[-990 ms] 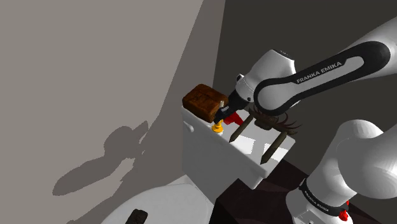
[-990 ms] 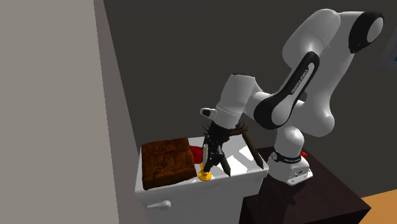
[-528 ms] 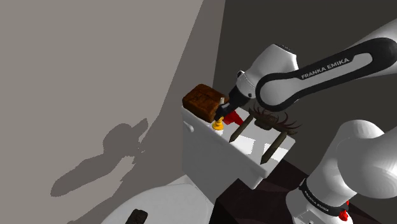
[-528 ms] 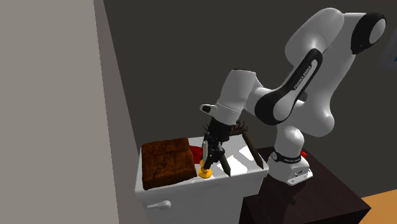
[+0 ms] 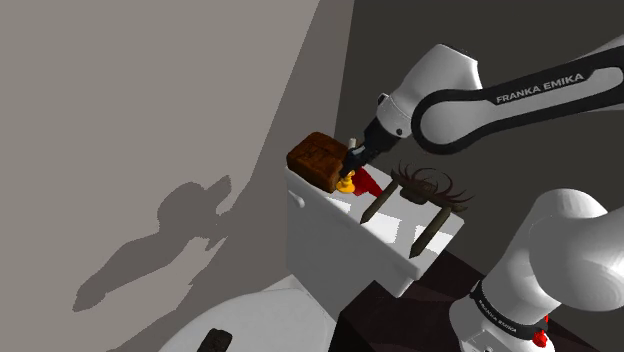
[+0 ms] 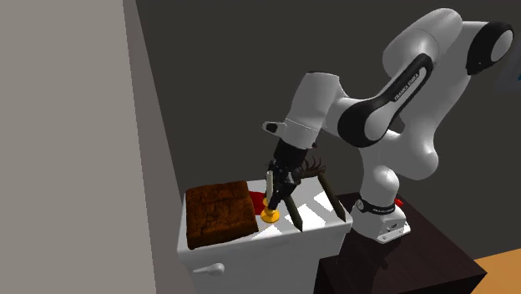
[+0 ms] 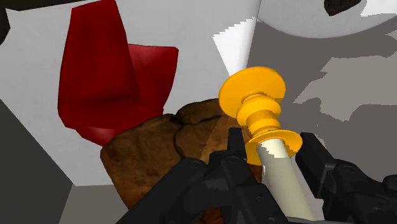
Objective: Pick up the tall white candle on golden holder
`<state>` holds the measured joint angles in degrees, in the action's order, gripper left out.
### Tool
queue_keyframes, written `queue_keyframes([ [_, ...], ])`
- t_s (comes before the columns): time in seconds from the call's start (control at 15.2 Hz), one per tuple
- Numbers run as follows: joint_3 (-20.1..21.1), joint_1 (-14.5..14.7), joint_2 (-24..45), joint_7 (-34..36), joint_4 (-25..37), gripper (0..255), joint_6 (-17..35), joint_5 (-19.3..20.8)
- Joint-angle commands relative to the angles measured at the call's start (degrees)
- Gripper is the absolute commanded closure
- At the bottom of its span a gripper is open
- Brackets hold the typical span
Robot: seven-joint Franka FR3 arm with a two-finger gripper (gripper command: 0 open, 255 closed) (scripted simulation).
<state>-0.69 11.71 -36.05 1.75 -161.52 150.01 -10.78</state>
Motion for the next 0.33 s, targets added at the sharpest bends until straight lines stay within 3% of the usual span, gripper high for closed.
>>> queue_keyframes([
  [0.0,0.08,-0.33,-0.85,0.26,1.11,255,-2.01,0.35],
  [0.26,0.22,-0.61,-1.81,0.62,2.23,255,-4.10,0.68],
])
